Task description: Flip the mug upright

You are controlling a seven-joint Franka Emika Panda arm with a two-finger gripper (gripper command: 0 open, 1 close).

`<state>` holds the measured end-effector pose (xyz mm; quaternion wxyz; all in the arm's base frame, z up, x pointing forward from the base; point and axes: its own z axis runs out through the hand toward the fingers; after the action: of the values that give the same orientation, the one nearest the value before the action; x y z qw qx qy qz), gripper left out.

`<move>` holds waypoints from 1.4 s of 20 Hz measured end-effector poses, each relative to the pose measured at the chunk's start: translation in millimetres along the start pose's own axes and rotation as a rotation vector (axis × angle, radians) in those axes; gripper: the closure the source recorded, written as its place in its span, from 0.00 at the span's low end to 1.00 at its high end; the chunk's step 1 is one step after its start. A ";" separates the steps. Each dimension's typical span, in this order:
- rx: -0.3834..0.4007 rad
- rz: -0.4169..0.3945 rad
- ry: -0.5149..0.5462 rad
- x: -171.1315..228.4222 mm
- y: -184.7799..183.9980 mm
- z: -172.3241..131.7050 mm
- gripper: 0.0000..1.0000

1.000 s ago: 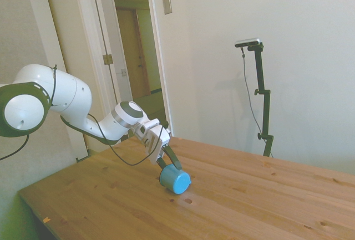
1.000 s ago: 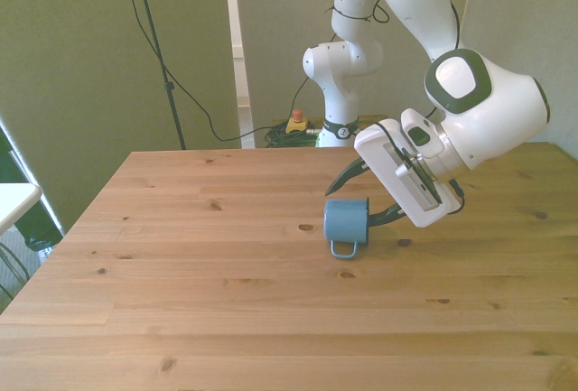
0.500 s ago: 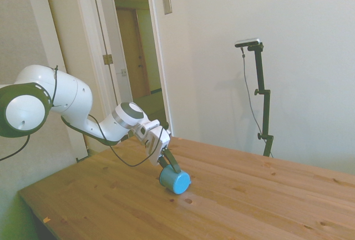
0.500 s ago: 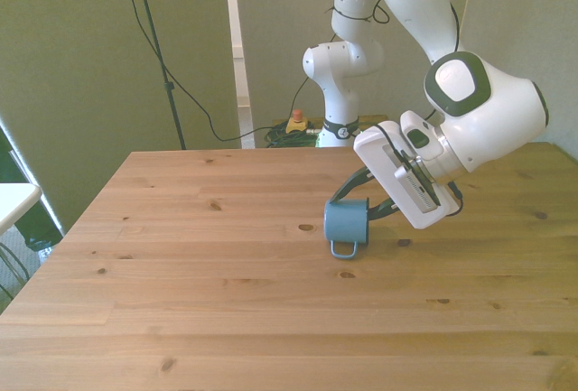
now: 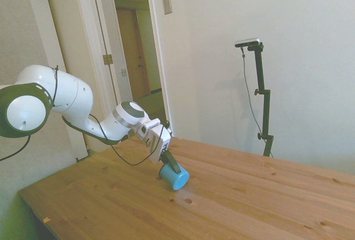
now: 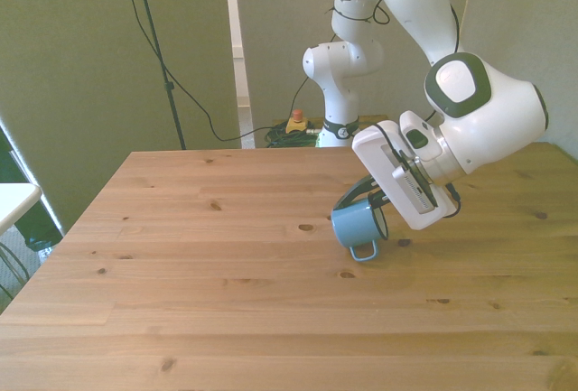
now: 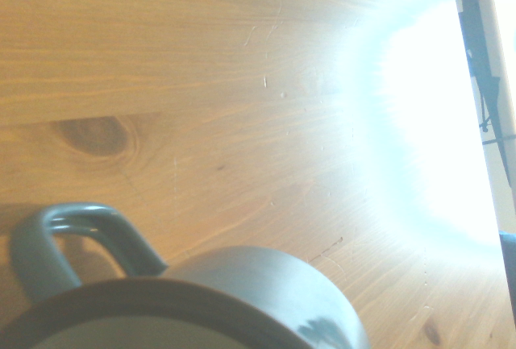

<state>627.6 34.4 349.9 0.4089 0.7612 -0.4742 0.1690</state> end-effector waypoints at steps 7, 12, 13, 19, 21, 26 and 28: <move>0.035 0.018 -0.026 7.2 -1.0 1.3 1.00; 0.131 0.077 -0.140 33.6 9.5 -4.2 1.00; 0.158 0.089 -0.169 38.6 11.2 -5.7 1.00; 0.324 0.132 -0.373 60.6 17.7 -7.3 1.00; 0.379 0.138 -0.427 72.7 27.9 -3.8 1.00; 0.457 0.159 -0.472 112.8 85.5 0.1 1.00; 0.490 0.176 -0.490 119.1 104.5 1.0 1.00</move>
<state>596.3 -58.4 474.5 0.0720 0.8108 -0.5673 0.1246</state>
